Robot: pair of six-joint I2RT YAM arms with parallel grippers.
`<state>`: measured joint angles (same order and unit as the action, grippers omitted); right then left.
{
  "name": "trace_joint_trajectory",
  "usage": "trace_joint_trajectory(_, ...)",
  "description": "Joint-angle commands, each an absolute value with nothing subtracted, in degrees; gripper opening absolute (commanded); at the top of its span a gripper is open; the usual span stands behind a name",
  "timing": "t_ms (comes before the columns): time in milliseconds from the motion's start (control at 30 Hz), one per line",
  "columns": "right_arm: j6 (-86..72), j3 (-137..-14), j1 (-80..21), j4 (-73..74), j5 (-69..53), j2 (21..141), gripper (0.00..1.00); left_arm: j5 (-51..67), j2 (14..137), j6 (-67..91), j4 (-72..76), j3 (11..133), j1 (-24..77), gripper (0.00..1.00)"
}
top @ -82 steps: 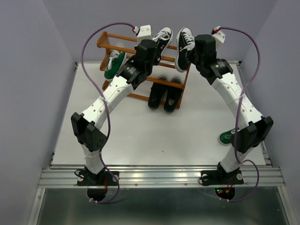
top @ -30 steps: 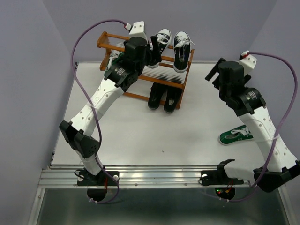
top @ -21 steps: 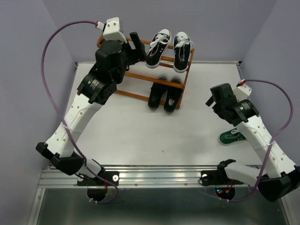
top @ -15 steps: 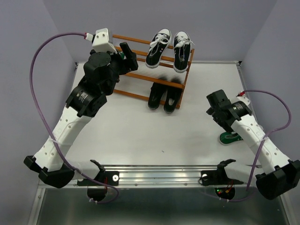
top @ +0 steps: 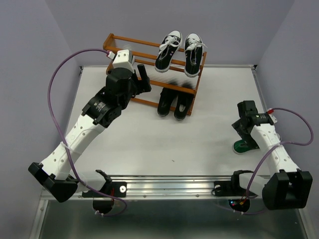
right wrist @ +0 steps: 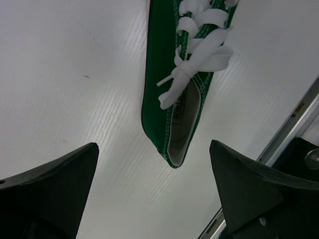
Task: Place and organize the shoes onto the shoe shelf
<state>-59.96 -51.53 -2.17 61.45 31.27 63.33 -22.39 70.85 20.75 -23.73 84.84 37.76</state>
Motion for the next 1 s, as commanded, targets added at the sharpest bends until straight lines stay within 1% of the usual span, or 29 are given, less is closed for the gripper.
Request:
trace_joint_trajectory(0, -54.9, -51.3, -0.6, 53.6, 29.2, 66.0, 0.98, -22.1, 69.0, 21.3, -20.8, 83.9, 37.7, 0.88)
trace_joint_trajectory(33, -54.8, -50.9, -0.6, 53.0, 28.8, 66.4, 0.97, -22.6, 68.9, 21.3, -20.8, 83.8, 37.7, 0.88)
trace_joint_trajectory(67, -54.6, -50.5, -0.6, 51.4, 28.3, 66.7, 0.92, -22.7, 68.9, 21.3, -20.7, 83.6, 37.7, 0.87)
trace_joint_trajectory(167, -54.8, -48.2, -0.6, 49.8, 26.6, 67.6, 0.86, -22.8, 68.9, 21.3, -20.4, 83.2, 37.7, 0.87)
trace_joint_trajectory(200, -54.9, -47.6, -0.6, 49.3, 26.4, 67.8, 0.79, -22.9, 69.0, 21.3, -20.4, 83.1, 37.7, 0.87)
trace_joint_trajectory(233, -55.5, -46.6, -0.6, 49.0, 26.0, 67.8, 0.76, -22.9, 69.1, 21.3, -20.3, 83.1, 37.7, 0.87)
trace_joint_trajectory(267, -55.6, -46.1, -0.6, 48.3, 25.7, 67.7, 0.67, -22.7, 69.2, 21.2, -20.2, 83.1, 37.7, 0.87)
trace_joint_trajectory(367, -55.5, -45.4, -0.6, 47.4, 25.8, 67.4, 0.53, -22.9, 69.4, 21.1, -20.0, 83.1, 37.7, 0.86)
trace_joint_trajectory(400, -55.0, -45.4, -0.6, 47.2, 25.9, 67.7, 0.43, -23.0, 69.5, 20.9, -20.0, 83.1, 37.7, 0.86)
trace_joint_trajectory(433, -54.8, -45.4, -0.6, 47.1, 26.0, 67.8, 0.38, -23.0, 69.5, 20.8, -20.0, 83.1, 37.7, 0.86)
trace_joint_trajectory(467, -54.4, -45.6, -0.6, 47.0, 26.3, 68.0, 0.28, -23.2, 69.5, 20.8, -20.0, 83.0, 37.7, 0.86)
trace_joint_trajectory(567, -53.9, -45.7, -0.6, 46.5, 26.1, 67.8, 0.07, -23.5, 69.5, 20.9, -19.9, 82.9, 37.7, 0.86)
trace_joint_trajectory(600, -53.1, -45.8, -0.6, 45.7, 25.1, 67.2, 0.01, -23.7, 69.4, 20.9, -19.8, 82.9, 37.7, 0.86)
trace_joint_trajectory(700, -51.1, -46.1, -0.6, 42.5, 22.1, 66.4, 0.01, -24.2, 69.4, 20.8, -19.7, 83.1, 37.7, 0.86)
trace_joint_trajectory(833, -45.6, -47.2, -1.4, 37.5, 12.3, 65.0, 0.01, -25.6, 69.7, 20.1, -20.1, 84.1, 37.6, 0.86)
trace_joint_trajectory(967, -45.1, -50.6, -6.0, 39.3, 11.9, 65.6, 0.01, -27.0, 70.0, 19.3, -20.8, 85.5, 37.4, 0.86)
